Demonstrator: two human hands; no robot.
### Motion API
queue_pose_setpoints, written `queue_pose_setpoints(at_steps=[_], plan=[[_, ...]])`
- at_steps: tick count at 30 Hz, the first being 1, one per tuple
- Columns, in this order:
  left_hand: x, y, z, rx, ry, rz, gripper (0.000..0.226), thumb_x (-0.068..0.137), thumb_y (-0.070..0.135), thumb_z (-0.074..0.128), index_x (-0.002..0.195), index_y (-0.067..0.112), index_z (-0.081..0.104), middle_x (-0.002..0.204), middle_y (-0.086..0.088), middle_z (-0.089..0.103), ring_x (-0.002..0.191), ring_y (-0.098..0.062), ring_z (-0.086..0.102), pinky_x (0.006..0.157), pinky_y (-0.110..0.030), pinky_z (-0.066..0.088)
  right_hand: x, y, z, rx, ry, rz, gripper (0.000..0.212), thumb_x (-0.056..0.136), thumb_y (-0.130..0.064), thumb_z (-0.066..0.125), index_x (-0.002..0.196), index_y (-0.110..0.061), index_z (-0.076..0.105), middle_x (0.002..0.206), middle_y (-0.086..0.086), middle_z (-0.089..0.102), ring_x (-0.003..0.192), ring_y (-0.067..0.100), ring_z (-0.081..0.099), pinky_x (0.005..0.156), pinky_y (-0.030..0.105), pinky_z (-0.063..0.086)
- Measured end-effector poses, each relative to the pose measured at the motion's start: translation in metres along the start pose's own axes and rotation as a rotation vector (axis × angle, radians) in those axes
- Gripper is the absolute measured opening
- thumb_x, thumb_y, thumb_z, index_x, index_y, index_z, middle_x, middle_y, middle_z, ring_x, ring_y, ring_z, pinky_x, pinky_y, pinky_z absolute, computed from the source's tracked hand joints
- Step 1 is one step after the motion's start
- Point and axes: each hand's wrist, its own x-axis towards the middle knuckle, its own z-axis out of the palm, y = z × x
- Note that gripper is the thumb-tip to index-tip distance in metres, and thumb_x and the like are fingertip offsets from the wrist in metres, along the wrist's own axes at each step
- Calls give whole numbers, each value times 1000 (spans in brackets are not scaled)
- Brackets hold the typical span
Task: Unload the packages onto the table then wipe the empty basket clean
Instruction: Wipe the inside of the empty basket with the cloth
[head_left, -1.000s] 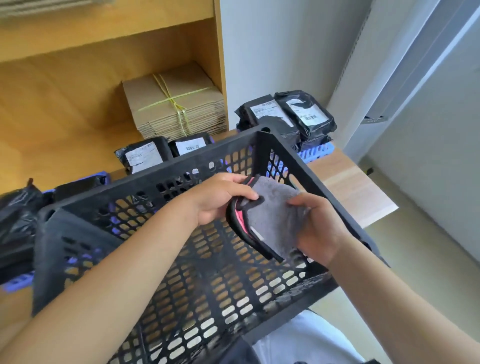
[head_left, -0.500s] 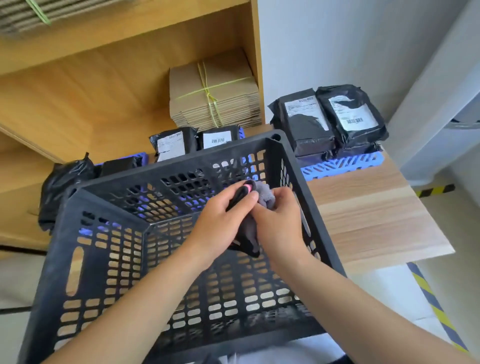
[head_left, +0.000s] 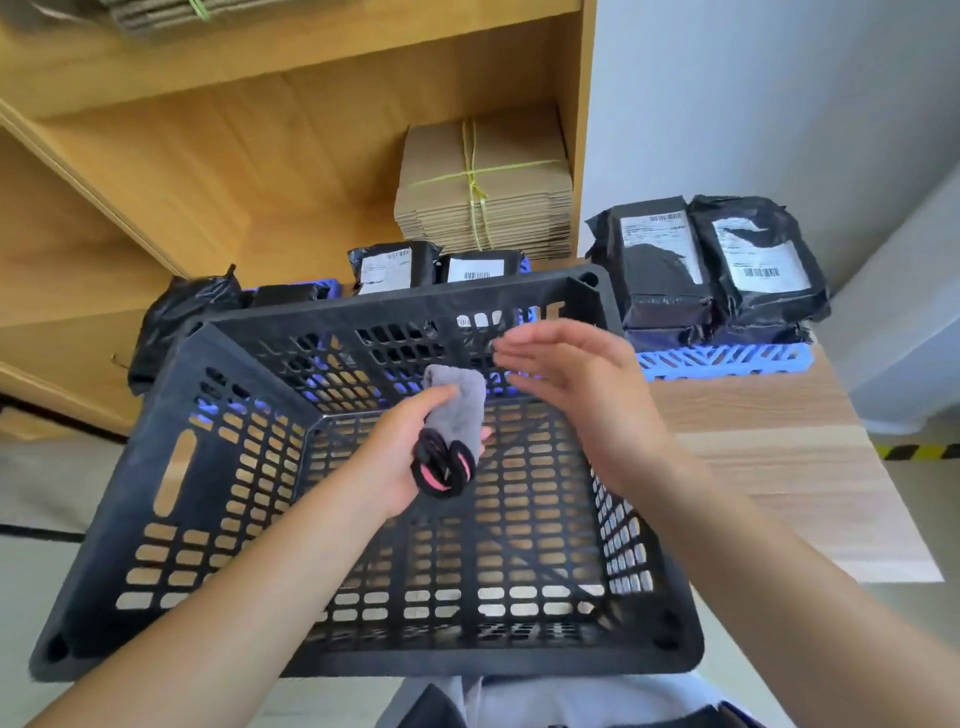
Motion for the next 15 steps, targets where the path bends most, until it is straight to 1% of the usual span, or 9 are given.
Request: queue_pose_setpoints(at_steps=[1,3,5,6,7,9,11,13,15], plan=[[10,-4,0,4,29,-69,34,97,29,59,118,2,60,115,-22,67,96,-32,67,83,-40,54,4,-4,-10,-129,123,-97,26,92,-1,49,101,-10,71,103,2,75,102,16,69,100,42,52],[31,-13,5,52,105,-153,30,97,28,60,107,-1,61,101,-19,68,87,-29,66,80,-38,53,13,-7,-29,-433,294,-158,29,91,-11,55,117,-19,65,113,-8,67,112,13,62,103,39,48],[52,-22,13,114,125,-177,24,97,24,60,104,1,60,93,-15,65,81,-26,64,77,-37,51,24,2,-41,-694,301,-16,52,93,-18,56,143,-19,43,137,-4,51,128,21,48,109,40,39],[62,-27,20,156,111,-187,23,96,22,60,106,2,60,94,-15,65,81,-27,65,76,-37,52,28,9,-44,-786,269,72,57,93,-19,55,146,-18,36,144,3,45,131,26,44,109,43,38],[71,-32,25,186,100,-192,22,95,20,61,109,3,60,95,-15,65,79,-27,66,71,-35,54,32,17,-46,-842,222,128,53,92,-18,53,143,-17,37,141,8,47,128,31,47,105,45,40],[92,-41,38,215,52,-208,20,94,16,59,110,3,60,89,-14,63,69,-27,67,59,-31,55,33,29,-45,-899,220,167,32,92,-15,48,123,-16,44,116,8,59,106,33,57,88,43,47],[107,-45,53,207,35,-212,14,94,12,58,104,3,61,85,-12,61,68,-25,63,56,-30,55,33,32,-43,-1006,267,145,18,92,-14,47,110,-16,44,99,3,59,89,30,55,74,38,43],[124,-47,64,215,121,-201,8,95,11,60,98,4,58,92,-12,62,76,-25,62,68,-32,55,31,29,-39,-1089,320,101,14,90,-15,48,104,-17,45,89,1,56,81,29,51,68,35,39],[151,-52,69,151,215,-200,29,94,18,64,118,4,57,115,-12,63,99,-28,65,79,-35,51,31,29,-38,-1057,344,88,11,89,-15,49,99,-17,46,82,1,57,78,29,53,65,35,40]])
